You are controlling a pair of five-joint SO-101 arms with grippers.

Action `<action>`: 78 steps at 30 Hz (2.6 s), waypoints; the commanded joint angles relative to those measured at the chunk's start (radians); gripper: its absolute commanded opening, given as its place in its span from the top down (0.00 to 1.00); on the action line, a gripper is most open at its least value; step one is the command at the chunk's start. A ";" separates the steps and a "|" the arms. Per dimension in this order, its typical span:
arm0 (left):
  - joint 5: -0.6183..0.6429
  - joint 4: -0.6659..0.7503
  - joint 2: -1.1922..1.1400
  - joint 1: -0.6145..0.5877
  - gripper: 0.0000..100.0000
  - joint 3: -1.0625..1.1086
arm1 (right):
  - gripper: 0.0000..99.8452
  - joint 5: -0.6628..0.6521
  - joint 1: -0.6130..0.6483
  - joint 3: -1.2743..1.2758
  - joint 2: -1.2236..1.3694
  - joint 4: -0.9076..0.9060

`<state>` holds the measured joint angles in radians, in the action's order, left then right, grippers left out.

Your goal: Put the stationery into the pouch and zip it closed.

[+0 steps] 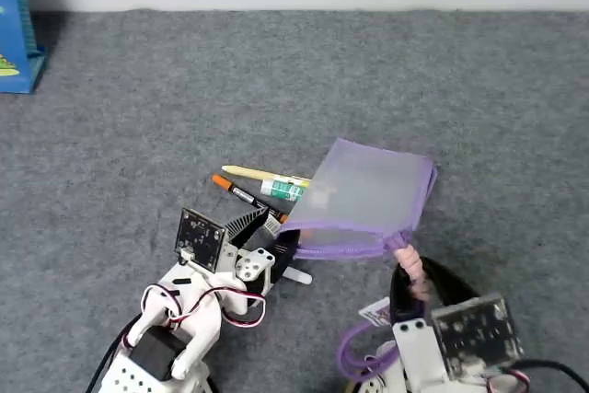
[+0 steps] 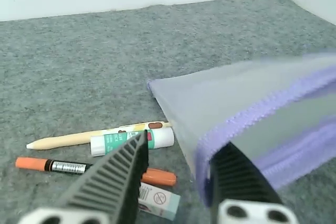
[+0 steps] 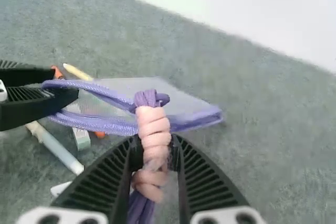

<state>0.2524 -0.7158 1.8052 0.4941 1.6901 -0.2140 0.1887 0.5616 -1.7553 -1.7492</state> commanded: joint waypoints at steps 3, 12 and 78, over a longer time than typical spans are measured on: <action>-0.014 -0.003 0.008 0.005 0.83 -0.007 | 0.99 0.000 0.008 -0.066 -0.001 -0.027; -0.012 -0.034 0.005 0.006 0.85 -0.007 | 0.99 0.000 0.008 -0.066 -0.001 -0.027; -0.364 -0.784 -0.597 -0.829 0.99 -1.116 | 0.76 -0.028 0.139 0.071 0.943 0.489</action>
<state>-0.0898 -1.4876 1.2052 -0.3145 0.6345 -0.2263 0.3038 0.6398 -0.9145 -1.3349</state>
